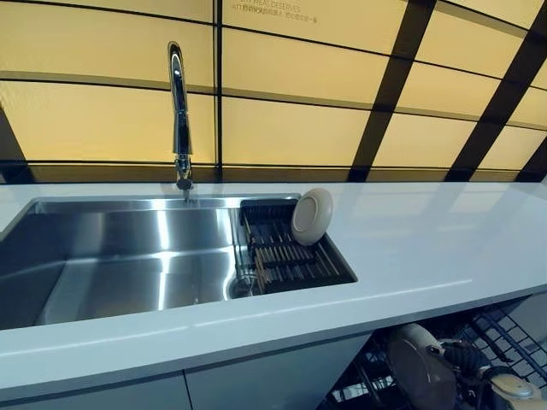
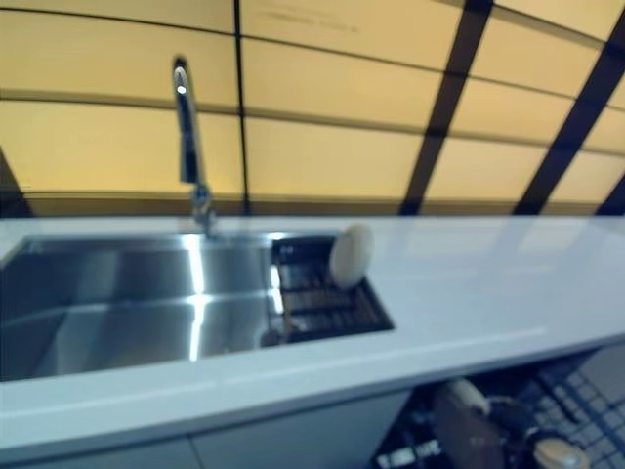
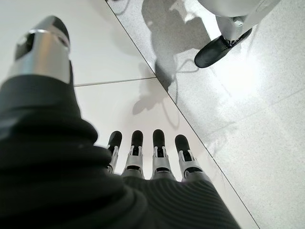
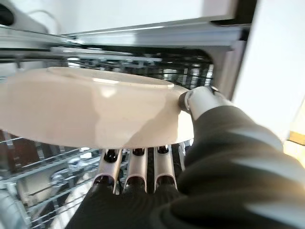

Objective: Take plates into dishwasher

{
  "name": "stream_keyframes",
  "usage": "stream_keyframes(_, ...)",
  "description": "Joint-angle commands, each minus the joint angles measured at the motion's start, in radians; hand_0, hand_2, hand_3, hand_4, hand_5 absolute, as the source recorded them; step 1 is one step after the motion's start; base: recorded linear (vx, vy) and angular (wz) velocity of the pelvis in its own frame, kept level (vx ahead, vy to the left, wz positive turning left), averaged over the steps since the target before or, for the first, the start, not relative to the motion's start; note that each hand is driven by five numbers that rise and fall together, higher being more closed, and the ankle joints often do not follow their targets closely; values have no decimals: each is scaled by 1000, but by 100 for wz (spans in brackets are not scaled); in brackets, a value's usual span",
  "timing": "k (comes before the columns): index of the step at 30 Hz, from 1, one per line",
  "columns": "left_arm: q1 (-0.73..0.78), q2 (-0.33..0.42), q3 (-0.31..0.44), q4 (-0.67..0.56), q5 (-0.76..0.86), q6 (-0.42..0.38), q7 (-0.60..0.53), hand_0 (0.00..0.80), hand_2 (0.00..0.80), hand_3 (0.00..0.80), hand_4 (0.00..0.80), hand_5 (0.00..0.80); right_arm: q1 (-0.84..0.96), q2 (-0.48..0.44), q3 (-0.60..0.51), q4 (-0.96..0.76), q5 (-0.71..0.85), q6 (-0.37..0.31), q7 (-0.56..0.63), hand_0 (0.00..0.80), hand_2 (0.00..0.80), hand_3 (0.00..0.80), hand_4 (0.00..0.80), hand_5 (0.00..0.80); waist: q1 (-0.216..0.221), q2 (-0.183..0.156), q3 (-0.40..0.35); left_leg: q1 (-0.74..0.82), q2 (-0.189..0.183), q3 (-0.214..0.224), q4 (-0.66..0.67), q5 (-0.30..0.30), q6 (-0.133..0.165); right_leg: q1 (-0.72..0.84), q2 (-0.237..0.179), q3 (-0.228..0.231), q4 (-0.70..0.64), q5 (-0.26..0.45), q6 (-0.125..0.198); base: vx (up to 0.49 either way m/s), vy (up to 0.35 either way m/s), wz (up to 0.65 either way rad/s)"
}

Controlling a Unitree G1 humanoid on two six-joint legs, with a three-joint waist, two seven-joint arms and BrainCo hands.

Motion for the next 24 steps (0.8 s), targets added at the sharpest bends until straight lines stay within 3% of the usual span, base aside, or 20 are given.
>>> stream_keyframes(1,-44,15,19,2,16,-24,1,0,0,0,0,0,-74,-75,-3,10,-60,-11,31,800,800,800,800,800,26,27,45,-21,19,10,24,7,39,16,-29,4,77,53,91,25,-49,1)
stream_keyframes(7,-36,5,29,-2,24,-31,1,0,0,0,0,0,-55,-86,-18,113,-91,-32,34,800,800,800,800,800,37,27,45,-29,30,4,20,17,24,50,-6,-12,35,14,67,6,-9,1)
stream_keyframes(24,-31,-7,35,1,24,-38,-1,0,0,0,0,0,-66,-83,1,232,-124,-108,28,800,800,800,800,800,58,37,46,-45,41,-9,16,32,0,75,16,-35,-17,-19,37,1,1,2)
